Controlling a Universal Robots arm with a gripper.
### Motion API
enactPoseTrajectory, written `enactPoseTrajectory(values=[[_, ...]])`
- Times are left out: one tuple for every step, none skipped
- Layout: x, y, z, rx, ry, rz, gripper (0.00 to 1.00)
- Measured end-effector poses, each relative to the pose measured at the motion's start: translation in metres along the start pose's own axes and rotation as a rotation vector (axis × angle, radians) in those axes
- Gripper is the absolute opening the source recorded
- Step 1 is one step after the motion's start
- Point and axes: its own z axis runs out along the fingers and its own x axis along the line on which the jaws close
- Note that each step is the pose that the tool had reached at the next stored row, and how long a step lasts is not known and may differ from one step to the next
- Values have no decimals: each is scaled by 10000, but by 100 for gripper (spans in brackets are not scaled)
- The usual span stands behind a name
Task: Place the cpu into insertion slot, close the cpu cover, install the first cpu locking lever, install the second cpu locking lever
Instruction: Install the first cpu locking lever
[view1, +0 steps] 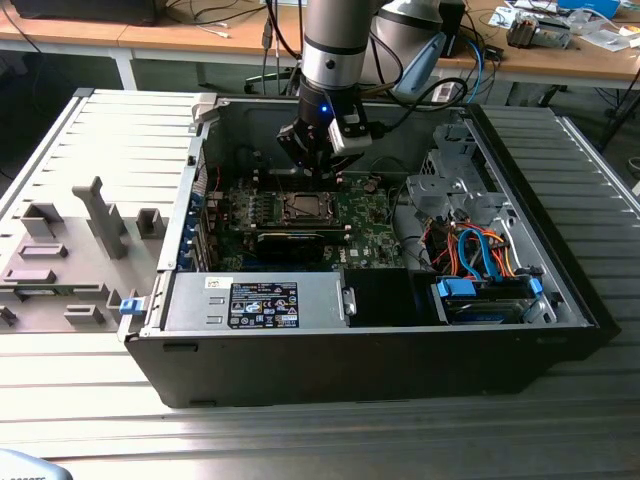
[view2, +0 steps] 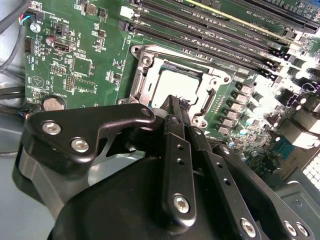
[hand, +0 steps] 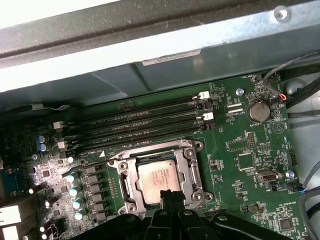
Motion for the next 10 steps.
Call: enactPoseTrajectory(values=[[0,0,0,0,0,-13,11],[0,0,0,1,0,-21,11],[0,0,0,1,-1,-29,11],[0,0,0,1,-1,-43,11],[0,0,0,2,-2,-51,11],[0,0,0,2,-2,-59,11],[0,0,0,2,-2,-71,11],[0,0,0,3,-2,-81,11],[0,0,0,4,-4,-107,11],[0,0,0,5,-4,-133,11]])
